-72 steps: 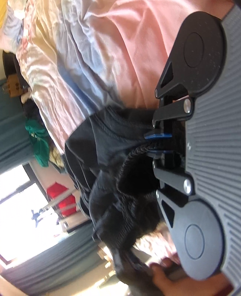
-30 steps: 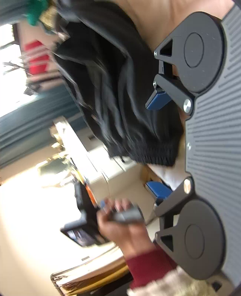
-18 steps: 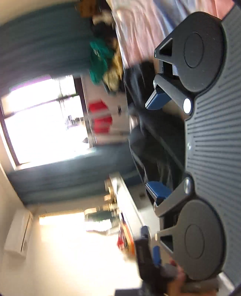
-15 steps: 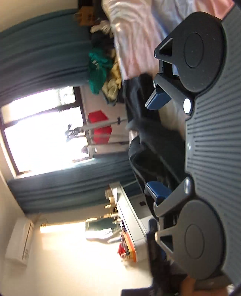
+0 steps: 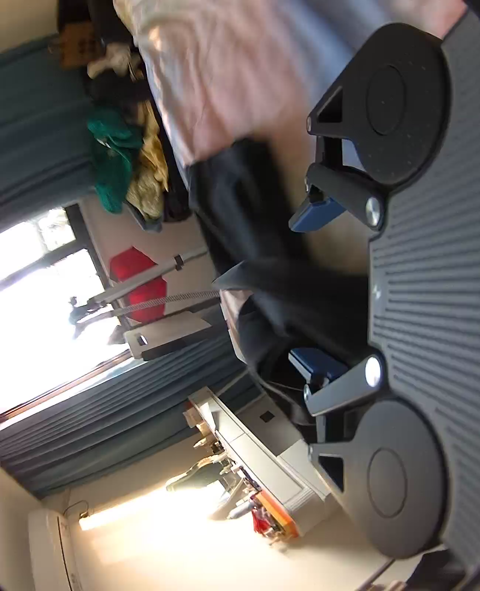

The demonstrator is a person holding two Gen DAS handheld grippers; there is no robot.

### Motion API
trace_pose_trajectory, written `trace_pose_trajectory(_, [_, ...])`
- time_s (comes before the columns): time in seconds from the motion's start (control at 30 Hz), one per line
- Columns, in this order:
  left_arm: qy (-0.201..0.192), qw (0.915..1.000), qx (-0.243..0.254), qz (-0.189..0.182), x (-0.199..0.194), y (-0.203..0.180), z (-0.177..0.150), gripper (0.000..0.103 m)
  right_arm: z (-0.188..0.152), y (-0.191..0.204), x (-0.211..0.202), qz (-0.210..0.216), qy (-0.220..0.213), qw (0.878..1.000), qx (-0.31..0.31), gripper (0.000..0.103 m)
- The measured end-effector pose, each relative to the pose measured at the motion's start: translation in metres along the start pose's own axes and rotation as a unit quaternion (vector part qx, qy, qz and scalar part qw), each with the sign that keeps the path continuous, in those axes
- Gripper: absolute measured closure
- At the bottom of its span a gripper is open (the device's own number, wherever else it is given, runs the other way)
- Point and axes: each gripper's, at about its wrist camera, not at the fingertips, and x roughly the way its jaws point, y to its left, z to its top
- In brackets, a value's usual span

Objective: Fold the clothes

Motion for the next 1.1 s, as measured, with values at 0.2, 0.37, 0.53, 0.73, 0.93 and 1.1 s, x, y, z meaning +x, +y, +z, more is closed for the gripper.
trace_pose_trajectory(0.2, [0.012, 0.9994, 0.003, -0.031, 0.029, 0.022, -0.009, 0.010, 0.071, 0.011, 0.172, -0.022, 0.061, 0.998, 0.025, 0.040])
trace_pose_trajectory(0.37, [0.011, 0.9993, 0.007, -0.036, 0.059, 0.030, -0.021, 0.011, 0.075, 0.014, 0.243, -0.052, 0.076, 0.995, 0.039, 0.048])
trace_pose_trajectory(0.53, [0.008, 0.9981, 0.006, -0.060, 0.077, 0.035, -0.028, 0.014, 0.067, 0.018, 0.266, -0.087, 0.072, 0.994, 0.010, 0.096])
trace_pose_trajectory(0.73, [0.033, 0.9948, -0.010, -0.096, 0.087, 0.045, -0.022, 0.044, 0.067, 0.022, 0.238, -0.101, 0.033, 0.994, -0.012, 0.098])
trace_pose_trajectory(0.93, [0.029, 0.9953, -0.002, -0.092, 0.081, 0.045, -0.015, 0.097, 0.068, 0.022, 0.103, -0.092, -0.021, 0.995, -0.019, 0.098])
trace_pose_trajectory(1.1, [-0.039, 0.9948, -0.024, -0.091, 0.032, 0.059, 0.010, 0.098, 0.038, 0.006, -0.010, -0.094, -0.047, 0.994, 0.031, 0.098])
